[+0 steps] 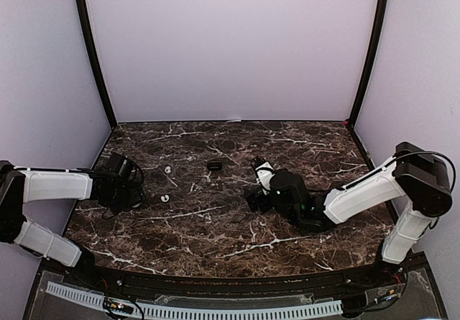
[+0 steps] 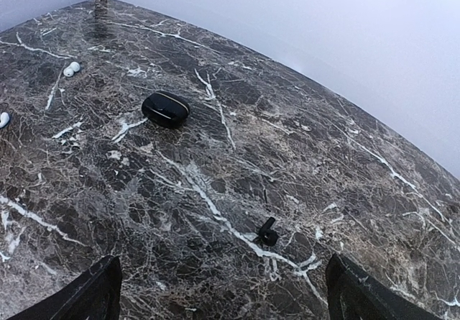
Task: Insert the wireless bluetooth earbuds into the charging case
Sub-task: Pick up the charging case from the center of the board.
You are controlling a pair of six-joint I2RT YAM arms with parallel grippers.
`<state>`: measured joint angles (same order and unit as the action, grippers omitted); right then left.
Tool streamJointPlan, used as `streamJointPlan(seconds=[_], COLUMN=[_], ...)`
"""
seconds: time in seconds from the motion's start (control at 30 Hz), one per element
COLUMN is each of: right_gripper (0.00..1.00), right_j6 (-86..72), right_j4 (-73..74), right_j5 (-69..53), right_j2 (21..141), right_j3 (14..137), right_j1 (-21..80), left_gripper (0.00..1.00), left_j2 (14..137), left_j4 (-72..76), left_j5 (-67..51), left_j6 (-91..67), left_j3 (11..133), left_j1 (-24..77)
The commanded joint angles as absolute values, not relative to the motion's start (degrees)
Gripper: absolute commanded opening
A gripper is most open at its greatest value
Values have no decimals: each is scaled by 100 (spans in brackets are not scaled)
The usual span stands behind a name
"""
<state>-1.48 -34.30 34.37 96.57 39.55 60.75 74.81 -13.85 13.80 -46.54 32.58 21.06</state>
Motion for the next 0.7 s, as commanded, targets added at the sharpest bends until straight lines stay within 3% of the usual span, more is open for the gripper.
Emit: streamJointPlan(seconds=[0.0, 0.13, 0.37, 0.53, 0.67], right_gripper=[98, 98, 98, 98, 98], right_j6=[-53, -57, -62, -80, -95], right_j4=[-3664, -3686, -3697, -3696, -3679], right_j5=[3591, 3573, 3551, 3522, 3485], right_j2=[9712, 9712, 9702, 9686, 9677], right_j3=[4082, 4073, 4066, 4059, 4058], right_j1=[6158, 6167, 6179, 6179, 6186], left_gripper=[78, 72, 52, 27, 28], left_j2=[7743, 8053, 8279, 8082, 8043], left_j4=[-1529, -1534, -1592, -1583, -1791], left_j5=[1605, 1585, 1595, 1467, 1309], left_j6=[-4693, -4618, -4422, -3921, -3866], left_j3=[3320, 3387, 3503, 3599, 3801], left_j1=[2065, 2065, 2062, 2060, 2072])
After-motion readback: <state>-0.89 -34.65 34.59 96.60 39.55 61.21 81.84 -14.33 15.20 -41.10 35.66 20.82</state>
